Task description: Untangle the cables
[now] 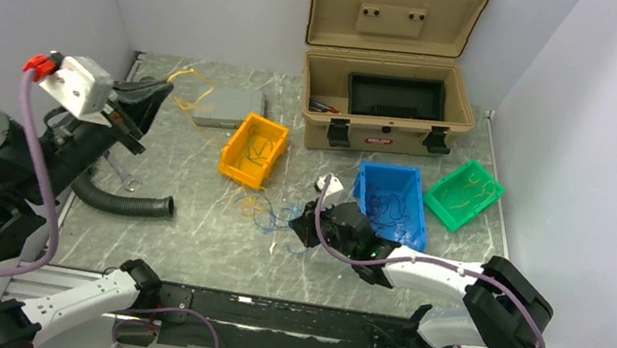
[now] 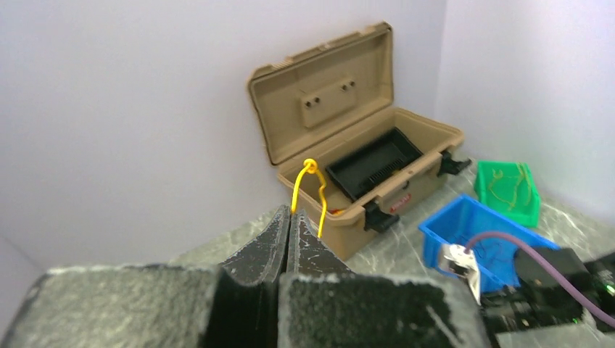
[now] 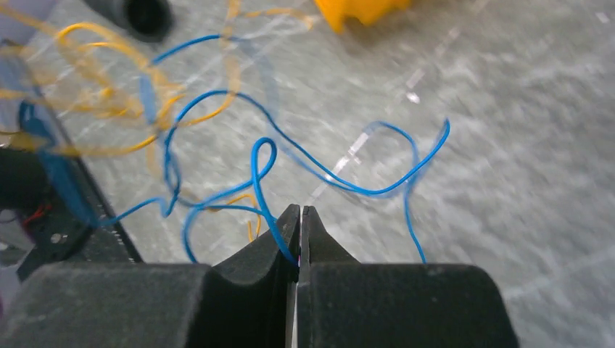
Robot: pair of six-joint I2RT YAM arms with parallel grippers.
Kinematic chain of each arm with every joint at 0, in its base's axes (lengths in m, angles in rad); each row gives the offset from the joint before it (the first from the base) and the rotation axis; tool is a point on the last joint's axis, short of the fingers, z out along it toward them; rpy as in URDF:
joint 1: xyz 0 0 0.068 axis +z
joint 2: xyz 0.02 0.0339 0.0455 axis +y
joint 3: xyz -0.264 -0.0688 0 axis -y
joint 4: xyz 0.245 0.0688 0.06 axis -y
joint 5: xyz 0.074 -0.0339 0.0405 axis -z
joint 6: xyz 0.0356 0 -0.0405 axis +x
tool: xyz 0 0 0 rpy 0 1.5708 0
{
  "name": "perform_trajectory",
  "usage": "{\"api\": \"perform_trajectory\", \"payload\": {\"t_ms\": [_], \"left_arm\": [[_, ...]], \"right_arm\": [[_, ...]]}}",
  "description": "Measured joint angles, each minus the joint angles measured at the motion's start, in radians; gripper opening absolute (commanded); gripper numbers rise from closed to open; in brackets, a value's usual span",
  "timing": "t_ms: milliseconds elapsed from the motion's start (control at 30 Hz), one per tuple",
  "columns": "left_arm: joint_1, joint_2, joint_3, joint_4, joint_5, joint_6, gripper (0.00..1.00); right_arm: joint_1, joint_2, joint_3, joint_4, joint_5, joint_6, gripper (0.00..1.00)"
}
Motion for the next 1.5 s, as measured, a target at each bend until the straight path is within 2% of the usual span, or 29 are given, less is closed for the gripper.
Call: {"api": "perform_trajectory", "payload": {"t_ms": [100,133,167,200,233,300,333,400,467,667,767,867,933,1067,1133,1200,1367,1400,1500], "left_arm": [[0.0,-0.032,-0.014,0.033,-0.055,0.006,0.0],[0.0,-0.038,-0.021,0.042,-0.064,0.006,0.0],[0.0,-0.04,-0.026,0.046,-0.068,0.006,0.0],[0.0,-0.041,-0.031,0.048,-0.07,0.005,0.0],[0.0,-0.039,-0.037,0.051,-0.07,0.005,0.0],[0.0,-0.032,-0.05,0.052,-0.065,0.001,0.0],[0.0,-0.029,-0.054,0.052,-0.061,0.0,0.0],[0.0,-0.02,-0.065,0.055,-0.045,-0.006,0.0],[0.0,-0.015,-0.077,0.059,-0.017,-0.016,0.0],[0.0,-0.001,-0.099,0.076,0.09,-0.066,0.0],[0.0,0.009,-0.104,0.093,0.128,-0.091,0.0],[0.0,0.016,-0.106,0.107,0.146,-0.113,0.0],[0.0,0.019,-0.106,0.112,0.154,-0.121,0.0],[0.0,0.019,-0.105,0.115,0.157,-0.13,0.0],[0.0,0.019,-0.105,0.12,0.154,-0.132,0.0],[0.0,0.018,-0.105,0.13,0.15,-0.135,0.0],[0.0,-0.014,-0.124,0.182,0.121,-0.136,0.0],[0.0,-0.025,-0.127,0.193,0.112,-0.136,0.0],[0.0,-0.039,-0.128,0.222,0.091,-0.134,0.0]], "right_arm": [[0.0,-0.04,-0.046,-0.041,0.076,0.042,0.01],[0.0,-0.058,-0.055,-0.057,0.1,0.053,0.03],[0.0,-0.079,-0.063,-0.07,0.12,0.06,0.09],[0.0,-0.102,-0.068,-0.08,0.135,0.063,0.18],[0.0,-0.118,-0.069,-0.089,0.143,0.064,0.35],[0.0,-0.154,-0.068,-0.105,0.148,0.057,0.6],[0.0,-0.171,-0.066,-0.116,0.146,0.048,0.69],[0.0,-0.189,-0.055,-0.138,0.136,0.03,0.8],[-0.001,-0.204,-0.033,-0.153,0.106,-0.006,0.84],[-0.001,-0.205,0.067,-0.151,-0.066,-0.132,0.83],[-0.001,-0.146,0.146,-0.138,-0.14,-0.18,0.85],[-0.001,-0.069,0.206,-0.106,-0.196,-0.212,0.91],[-0.001,-0.022,0.225,-0.077,-0.22,-0.224,0.92],[-0.001,0.106,0.27,-0.006,-0.27,-0.228,0.83],[-0.001,0.181,0.296,0.035,-0.297,-0.221,0.75],[-0.001,0.255,0.308,0.089,-0.33,-0.201,0.57],[0.0,0.38,0.281,0.224,-0.399,-0.104,0.04],[0.0,0.387,0.254,0.256,-0.409,-0.074,0.0],[0.001,0.381,0.19,0.297,-0.395,-0.034,0.0]]}}
